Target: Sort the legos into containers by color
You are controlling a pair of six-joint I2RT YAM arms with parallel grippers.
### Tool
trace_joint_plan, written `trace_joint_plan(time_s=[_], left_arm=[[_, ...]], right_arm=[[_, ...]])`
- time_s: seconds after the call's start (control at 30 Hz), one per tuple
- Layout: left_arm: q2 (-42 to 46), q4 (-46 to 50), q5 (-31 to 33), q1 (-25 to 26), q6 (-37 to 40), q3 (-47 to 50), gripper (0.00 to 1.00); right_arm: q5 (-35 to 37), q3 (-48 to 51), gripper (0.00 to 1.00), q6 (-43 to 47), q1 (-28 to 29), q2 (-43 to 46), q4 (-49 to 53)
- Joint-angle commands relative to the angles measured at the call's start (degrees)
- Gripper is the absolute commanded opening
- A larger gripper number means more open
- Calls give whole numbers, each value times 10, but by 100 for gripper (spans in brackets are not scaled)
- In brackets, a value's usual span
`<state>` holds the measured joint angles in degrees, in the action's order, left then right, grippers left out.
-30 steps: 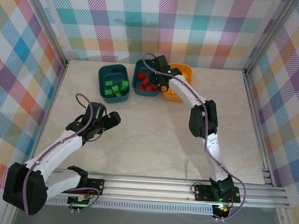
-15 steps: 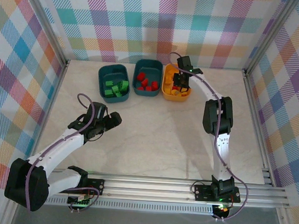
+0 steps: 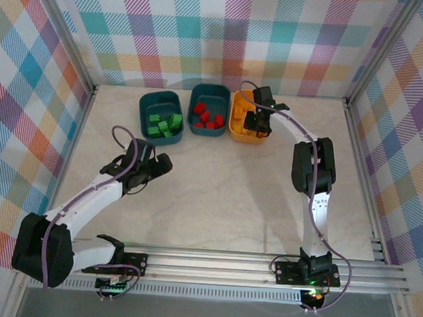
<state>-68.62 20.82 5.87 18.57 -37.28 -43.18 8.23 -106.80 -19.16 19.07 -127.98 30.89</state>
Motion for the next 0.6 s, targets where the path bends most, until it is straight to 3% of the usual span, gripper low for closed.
trace_joint_plan(time_s=[0.0,0.13,0.3,0.47,0.57], left_arm=[[-53,-2,85,-30,26,-84,91],[-185,22,113,-90,59,-215,87],[-355,18,43,-178,84,-340,65],[-466,6,-46,-194,162,-431,62],[-493,9,-63,-194,191,-462,62]], right_arm=[[33,5,48,7,-11,51,-13],[46,18,56,16,-38,58,-1],[9,16,56,31,-74,38,18],[-34,9,52,54,-88,16,21],[-51,6,50,59,-90,4,17]])
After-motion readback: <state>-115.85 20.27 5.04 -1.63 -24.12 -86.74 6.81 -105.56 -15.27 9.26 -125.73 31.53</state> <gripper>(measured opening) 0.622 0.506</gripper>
